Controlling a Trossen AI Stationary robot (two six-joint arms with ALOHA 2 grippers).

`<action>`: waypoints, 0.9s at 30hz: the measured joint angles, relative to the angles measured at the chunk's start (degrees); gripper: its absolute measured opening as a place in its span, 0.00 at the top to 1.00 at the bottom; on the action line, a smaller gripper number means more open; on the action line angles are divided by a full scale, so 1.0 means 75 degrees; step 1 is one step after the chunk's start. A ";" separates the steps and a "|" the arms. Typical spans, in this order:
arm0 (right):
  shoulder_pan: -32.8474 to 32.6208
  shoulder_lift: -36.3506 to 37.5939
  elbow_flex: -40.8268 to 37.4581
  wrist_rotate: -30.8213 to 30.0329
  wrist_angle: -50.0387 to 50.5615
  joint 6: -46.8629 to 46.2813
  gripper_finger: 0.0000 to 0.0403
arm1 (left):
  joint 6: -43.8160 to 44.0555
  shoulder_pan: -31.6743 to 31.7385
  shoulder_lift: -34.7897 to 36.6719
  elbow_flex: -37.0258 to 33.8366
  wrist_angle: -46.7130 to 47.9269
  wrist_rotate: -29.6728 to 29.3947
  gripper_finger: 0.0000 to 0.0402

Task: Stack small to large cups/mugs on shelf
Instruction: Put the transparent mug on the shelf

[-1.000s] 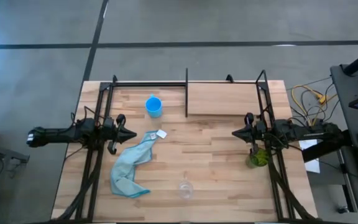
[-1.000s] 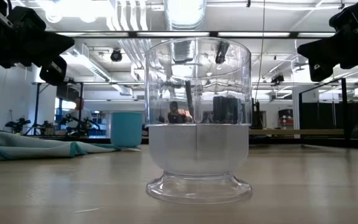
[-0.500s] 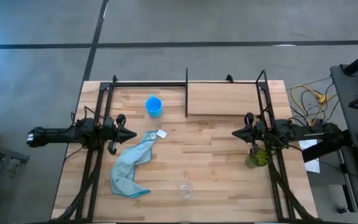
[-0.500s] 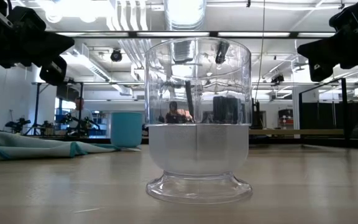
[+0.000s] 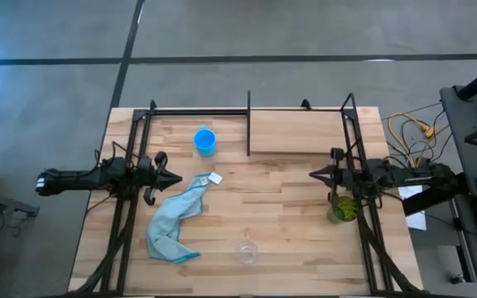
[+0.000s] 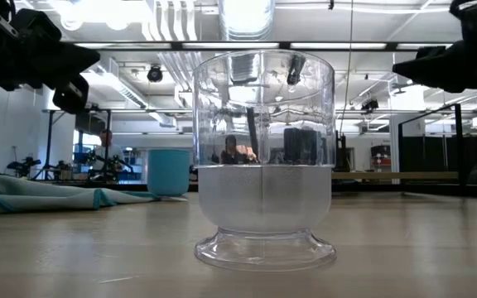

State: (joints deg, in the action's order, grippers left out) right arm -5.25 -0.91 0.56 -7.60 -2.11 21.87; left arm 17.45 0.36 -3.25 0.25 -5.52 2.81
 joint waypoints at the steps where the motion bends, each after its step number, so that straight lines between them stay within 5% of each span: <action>1: 0.0002 0.0000 0.0000 0.0000 -0.0003 -0.0796 0.98 | 0.0000 0.0000 0.0000 0.0000 0.0000 -0.0111 1.00; 7: 0.0002 0.0000 0.0000 -0.0001 0.0000 -0.6865 0.98 | -0.0022 0.0003 0.0000 0.0000 -0.0001 -0.0205 1.00; 9: 0.0002 0.0000 -0.0002 -0.0001 -0.0074 -0.7921 0.98 | -0.0213 0.0003 0.0000 0.0000 -0.0003 -0.0440 1.00; 18: -0.0015 -0.0250 0.0065 0.0436 -0.4176 -0.6492 0.98 | -0.0009 0.0003 -0.0295 0.0811 0.0260 -0.0857 1.00; 27: -0.0015 -0.2196 0.3098 0.0530 -0.0231 -0.7340 0.98 | -0.1247 0.0003 -0.2887 0.4681 0.3793 -0.0879 1.00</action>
State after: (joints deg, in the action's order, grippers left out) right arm -5.37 -17.38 23.79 -3.62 -3.84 -33.18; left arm 8.10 0.38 -24.90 35.36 22.93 -3.78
